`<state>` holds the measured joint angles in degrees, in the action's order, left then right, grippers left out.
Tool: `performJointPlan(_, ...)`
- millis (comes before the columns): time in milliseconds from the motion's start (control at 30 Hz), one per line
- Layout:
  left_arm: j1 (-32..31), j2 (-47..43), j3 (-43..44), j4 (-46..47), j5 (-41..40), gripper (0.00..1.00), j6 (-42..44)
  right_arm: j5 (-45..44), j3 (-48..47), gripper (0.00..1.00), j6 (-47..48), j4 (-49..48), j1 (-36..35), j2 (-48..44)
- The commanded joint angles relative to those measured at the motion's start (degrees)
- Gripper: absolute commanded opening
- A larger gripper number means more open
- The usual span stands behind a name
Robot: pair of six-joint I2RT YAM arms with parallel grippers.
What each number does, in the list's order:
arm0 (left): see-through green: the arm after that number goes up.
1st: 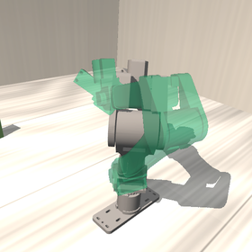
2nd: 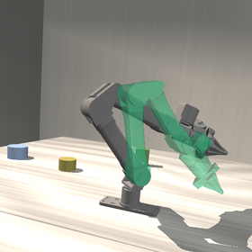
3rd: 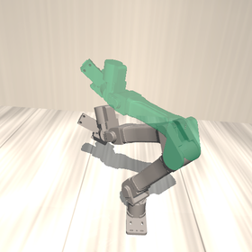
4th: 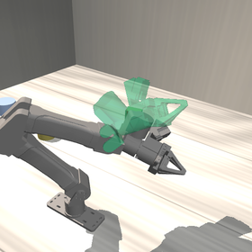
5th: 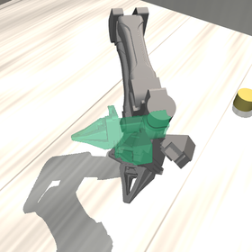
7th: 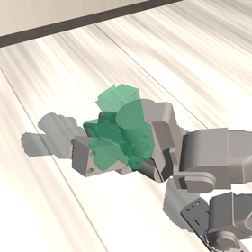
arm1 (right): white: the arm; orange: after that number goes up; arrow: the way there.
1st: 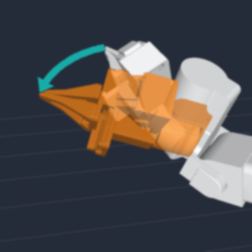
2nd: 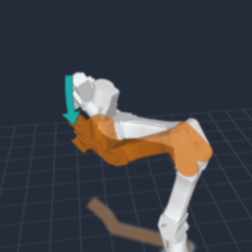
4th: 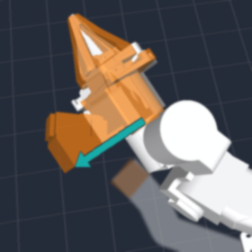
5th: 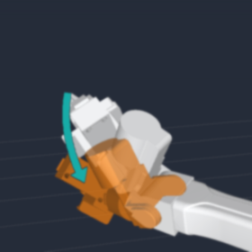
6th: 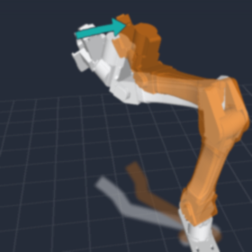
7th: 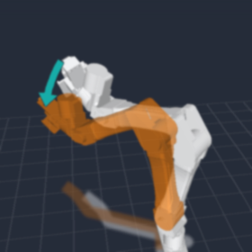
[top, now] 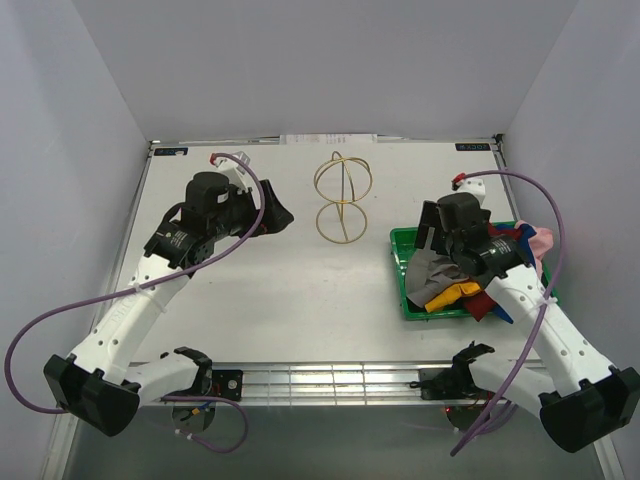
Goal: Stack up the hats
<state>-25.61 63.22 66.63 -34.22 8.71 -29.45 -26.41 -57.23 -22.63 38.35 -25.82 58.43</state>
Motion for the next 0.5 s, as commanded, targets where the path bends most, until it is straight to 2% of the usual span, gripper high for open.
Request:
performJointPlan(0,0.03,-1.43,-0.80,1.61,1.13,0.96,-0.25,-4.43,0.71,0.91,-1.98,1.99,1.47,-2.45)
performJointPlan(467,0.03,-1.17,-1.24,2.05,1.92,0.96,0.18,0.04,5.64,0.82,-2.86,0.16,8.77,-1.31)
